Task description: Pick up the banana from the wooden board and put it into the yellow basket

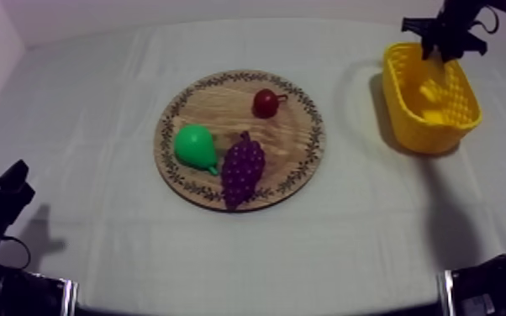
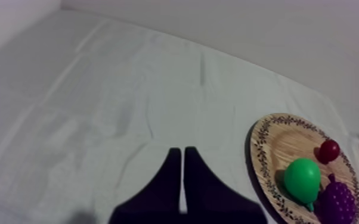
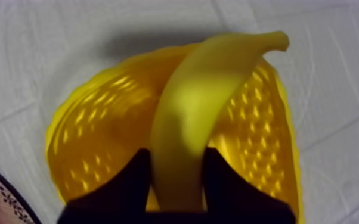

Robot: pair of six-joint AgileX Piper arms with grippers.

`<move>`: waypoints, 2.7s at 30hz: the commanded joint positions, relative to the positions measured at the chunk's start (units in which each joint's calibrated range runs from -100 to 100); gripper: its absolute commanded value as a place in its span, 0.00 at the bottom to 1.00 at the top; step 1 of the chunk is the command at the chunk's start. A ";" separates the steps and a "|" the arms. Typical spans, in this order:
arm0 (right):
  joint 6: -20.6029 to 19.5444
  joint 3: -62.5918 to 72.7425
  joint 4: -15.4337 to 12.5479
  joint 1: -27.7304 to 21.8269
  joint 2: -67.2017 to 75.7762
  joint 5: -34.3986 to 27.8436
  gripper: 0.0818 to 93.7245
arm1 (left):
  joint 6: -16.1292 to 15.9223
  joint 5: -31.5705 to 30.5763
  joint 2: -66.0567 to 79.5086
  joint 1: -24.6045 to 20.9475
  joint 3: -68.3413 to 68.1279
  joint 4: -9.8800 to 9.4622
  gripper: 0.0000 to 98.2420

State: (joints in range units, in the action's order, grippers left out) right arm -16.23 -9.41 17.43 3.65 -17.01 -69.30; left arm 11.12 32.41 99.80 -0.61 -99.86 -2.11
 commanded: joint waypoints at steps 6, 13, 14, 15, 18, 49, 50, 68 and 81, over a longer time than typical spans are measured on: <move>-0.68 -1.29 0.52 0.41 -2.34 1.29 0.23 | -0.01 0.00 0.03 0.00 -0.03 -0.02 0.00; -1.82 -3.65 1.34 1.28 -3.07 1.83 0.23 | -0.01 0.00 0.03 0.00 -0.03 -0.02 0.00; -1.99 -3.99 1.48 1.41 -3.00 1.85 0.23 | -0.01 0.00 0.03 0.00 -0.03 -0.02 0.00; -2.12 -4.32 1.57 1.55 -2.93 1.86 0.23 | -0.01 0.00 0.03 0.00 -0.03 -0.02 0.00; -2.38 -5.22 1.68 1.87 -2.63 1.88 0.23 | -0.01 0.00 0.03 0.00 -0.03 -0.02 0.00; -3.48 -6.96 2.07 1.84 -1.45 3.62 0.07 | -0.01 0.00 0.03 0.00 -0.03 -0.02 0.00; -3.61 -7.04 2.26 1.85 -1.24 3.73 0.05 | -0.01 0.00 0.03 0.00 -0.03 -0.02 0.00; 2.10 -19.91 -1.91 0.40 28.48 22.74 0.01 | -0.01 0.00 0.03 0.00 -0.03 -0.02 0.00; 2.40 -60.92 -1.02 3.05 63.42 43.87 0.01 | 0.00 0.00 0.03 0.00 -0.03 -0.02 0.00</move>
State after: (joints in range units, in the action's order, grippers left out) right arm -14.31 -57.73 16.75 6.44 36.46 -27.71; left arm 11.12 32.41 99.80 -0.61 -99.86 -2.11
